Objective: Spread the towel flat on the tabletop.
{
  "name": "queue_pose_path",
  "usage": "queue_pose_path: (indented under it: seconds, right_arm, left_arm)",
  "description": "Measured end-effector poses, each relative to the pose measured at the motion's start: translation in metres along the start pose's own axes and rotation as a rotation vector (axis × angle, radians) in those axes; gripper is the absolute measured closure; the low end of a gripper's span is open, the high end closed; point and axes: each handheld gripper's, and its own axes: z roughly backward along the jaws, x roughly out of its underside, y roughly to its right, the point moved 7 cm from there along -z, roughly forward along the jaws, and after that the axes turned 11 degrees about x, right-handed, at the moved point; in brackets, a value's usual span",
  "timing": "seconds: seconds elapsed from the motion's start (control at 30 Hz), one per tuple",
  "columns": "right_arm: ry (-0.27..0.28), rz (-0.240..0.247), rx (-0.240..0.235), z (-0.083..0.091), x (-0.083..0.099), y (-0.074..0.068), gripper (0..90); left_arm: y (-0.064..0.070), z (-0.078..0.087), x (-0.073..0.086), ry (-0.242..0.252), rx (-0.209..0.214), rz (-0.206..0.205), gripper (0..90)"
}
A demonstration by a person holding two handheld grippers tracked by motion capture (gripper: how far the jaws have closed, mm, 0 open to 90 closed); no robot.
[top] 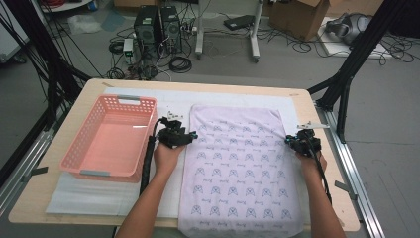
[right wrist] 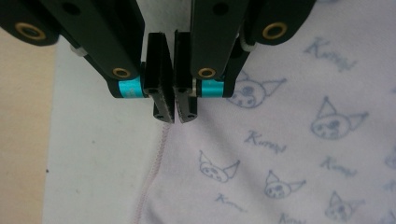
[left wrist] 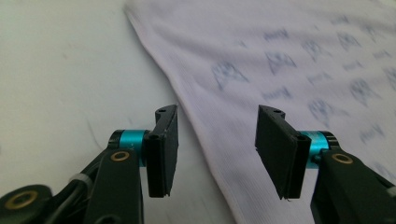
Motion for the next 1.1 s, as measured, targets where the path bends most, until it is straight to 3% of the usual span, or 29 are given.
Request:
queue_pose_path:
  seconds: [0.07,0.1,0.13,0.17,0.23,0.37,0.43,0.5,0.53,0.57,0.63,0.67,0.73,0.77,0.87,0.97,1.03,1.07,1.1]
  right_arm:
    - [0.010,-0.018,-0.008,0.005,0.003,-0.004,71.4]
    - [0.015,-0.016,-0.018,0.009,0.006,-0.006,69.4]
    - [0.021,-0.013,-0.024,0.014,0.008,-0.007,67.3]
    - [0.022,-0.011,-0.036,0.019,0.011,-0.008,66.9]
    - [0.029,-0.012,-0.046,0.025,0.014,-0.008,66.3]
    - [0.036,0.008,-0.107,0.055,0.036,-0.010,65.8]
    - [0.032,0.015,-0.116,0.060,0.041,-0.012,65.8]
    - [0.029,0.030,-0.143,0.076,0.057,-0.016,65.9]
    - [0.029,0.030,-0.143,0.076,0.057,-0.016,65.9]
    - [0.025,0.043,-0.151,0.084,0.068,-0.020,66.6]
    - [0.022,0.040,-0.162,0.086,0.073,-0.022,66.5]
    - [0.030,0.042,-0.173,0.092,0.079,-0.027,74.4]
    - [0.033,0.061,-0.192,0.096,0.081,-0.031,86.8]
    - [0.036,0.082,-0.176,0.097,0.081,-0.032,87.7]
    - [0.028,0.093,-0.142,0.097,0.080,-0.031,88.0]
    - [0.022,0.072,-0.102,0.100,0.083,-0.026,85.8]
    - [0.023,0.064,-0.074,0.100,0.084,-0.025,70.3]
    - [0.023,0.064,-0.074,0.100,0.084,-0.025,70.3]
    - [0.037,0.017,-0.071,0.102,0.083,-0.023,59.0]
  left_arm:
    - [0.008,0.005,0.010,0.009,0.008,-0.018,50.5]
    - [0.008,0.005,0.010,0.009,0.008,-0.018,50.7]
    - [0.013,0.010,0.020,-0.009,0.023,-0.011,51.7]
    - [0.015,0.012,0.025,-0.032,0.020,-0.007,52.5]
    - [0.018,0.016,0.028,-0.024,0.022,-0.004,51.9]
    - [0.036,0.028,0.045,-0.023,0.071,0.009,51.6]
    - [0.040,0.030,0.049,-0.011,0.080,0.011,58.4]
    - [0.044,0.035,0.056,0.005,0.057,0.003,72.9]
    - [0.045,0.037,0.058,-0.009,0.033,-0.017,72.9]
    - [0.046,0.041,0.061,-0.023,0.033,-0.018,87.2]
    - [0.045,0.043,0.061,-0.032,0.026,-0.016,87.7]
    - [0.039,0.048,0.062,-0.035,-0.006,-0.017,88.0]
    - [0.035,0.051,0.063,-0.024,-0.002,0.006,88.0]
    - [0.033,0.053,0.064,-0.011,0.011,0.034,88.0]
    - [0.032,0.056,0.067,0.007,0.019,0.035,87.6]
    - [0.033,0.057,0.066,0.032,0.059,0.052,64.0]
    - [0.034,0.059,0.067,0.042,0.072,0.047,51.9]
    - [0.034,0.059,0.067,0.042,0.072,0.047,49.5]
    - [0.038,0.061,0.066,0.066,0.106,0.035,46.1]
